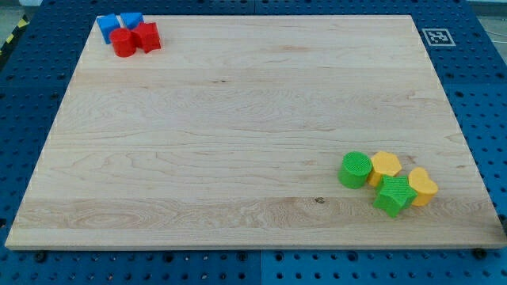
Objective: Push yellow heart beside yellow hexagon
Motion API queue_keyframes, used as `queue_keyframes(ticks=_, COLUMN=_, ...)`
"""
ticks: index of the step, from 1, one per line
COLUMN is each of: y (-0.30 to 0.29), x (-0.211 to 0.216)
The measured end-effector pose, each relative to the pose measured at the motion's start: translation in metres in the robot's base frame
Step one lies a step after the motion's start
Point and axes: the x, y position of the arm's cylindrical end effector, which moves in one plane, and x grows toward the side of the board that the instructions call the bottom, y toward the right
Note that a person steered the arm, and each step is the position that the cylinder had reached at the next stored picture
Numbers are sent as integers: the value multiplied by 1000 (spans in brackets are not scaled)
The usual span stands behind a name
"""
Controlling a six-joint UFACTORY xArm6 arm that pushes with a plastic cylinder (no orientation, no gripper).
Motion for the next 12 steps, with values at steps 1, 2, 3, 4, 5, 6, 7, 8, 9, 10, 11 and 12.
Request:
queue_keyframes(ticks=1, y=-23, x=1)
queue_keyframes(ticks=2, y=-25, x=1)
queue_keyframes(ticks=3, y=-33, x=1)
queue_keyframes(ticks=4, y=-48, x=1)
queue_keyframes(ticks=5, y=-49, x=1)
queue_keyframes(ticks=6, y=-50, x=1)
queue_keyframes(ticks=7, y=-62, x=1)
queue_keyframes(ticks=8, y=-72, x=1)
queue_keyframes(ticks=9, y=-74, x=1)
queue_keyframes(ticks=10, y=-75, x=1)
queue_keyframes(ticks=11, y=-79, x=-6)
queue_keyframes(ticks=12, y=-84, x=-22)
